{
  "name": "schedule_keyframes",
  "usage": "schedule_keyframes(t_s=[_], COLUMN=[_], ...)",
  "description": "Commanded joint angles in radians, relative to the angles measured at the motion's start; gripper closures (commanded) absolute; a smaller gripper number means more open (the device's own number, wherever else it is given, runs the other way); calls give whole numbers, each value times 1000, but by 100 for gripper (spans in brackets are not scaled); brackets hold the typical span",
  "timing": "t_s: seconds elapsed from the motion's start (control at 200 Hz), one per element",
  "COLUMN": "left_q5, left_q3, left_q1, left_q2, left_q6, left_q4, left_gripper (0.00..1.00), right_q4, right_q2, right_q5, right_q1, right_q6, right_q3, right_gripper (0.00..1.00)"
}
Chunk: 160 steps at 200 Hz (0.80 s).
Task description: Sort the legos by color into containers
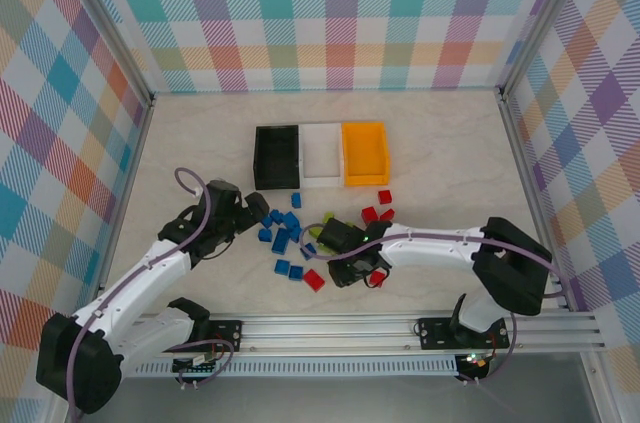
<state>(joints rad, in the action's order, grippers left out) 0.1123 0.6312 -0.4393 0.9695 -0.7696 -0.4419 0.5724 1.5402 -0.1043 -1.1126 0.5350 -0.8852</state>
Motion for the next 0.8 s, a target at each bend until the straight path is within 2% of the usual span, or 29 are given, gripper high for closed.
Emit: schedule_keyframes(t_s=[0.0,0.18,0.335,0.44,0.545,0.795], left_q5=[-19,-17,-24,-38,-55,-97], left_q3=[37,57,86,95,84,64], left_q1=[-12,-16,-18,-22,-26,-36], left_q2=[10,23,33,33,15,-12], left_q6=[20,24,24,25,27,39], left_q4=[10,0,-16,-21,-15,-45], left_gripper=[0,0,0,0,0,0], right_q4=[44,76,60,0,-50,-12], right_q2=[-78,-188,-182,-77,76,449], right_q5=[-30,-27,-11,-13,11,1], right_q1=[4,110,325,467,567,645], right_q6=[-9,-62,-135,-148,-141,-116], right_q3=[-36,-95,-225,-318,-432,-739], right_gripper=[68,69,68,68,68,67])
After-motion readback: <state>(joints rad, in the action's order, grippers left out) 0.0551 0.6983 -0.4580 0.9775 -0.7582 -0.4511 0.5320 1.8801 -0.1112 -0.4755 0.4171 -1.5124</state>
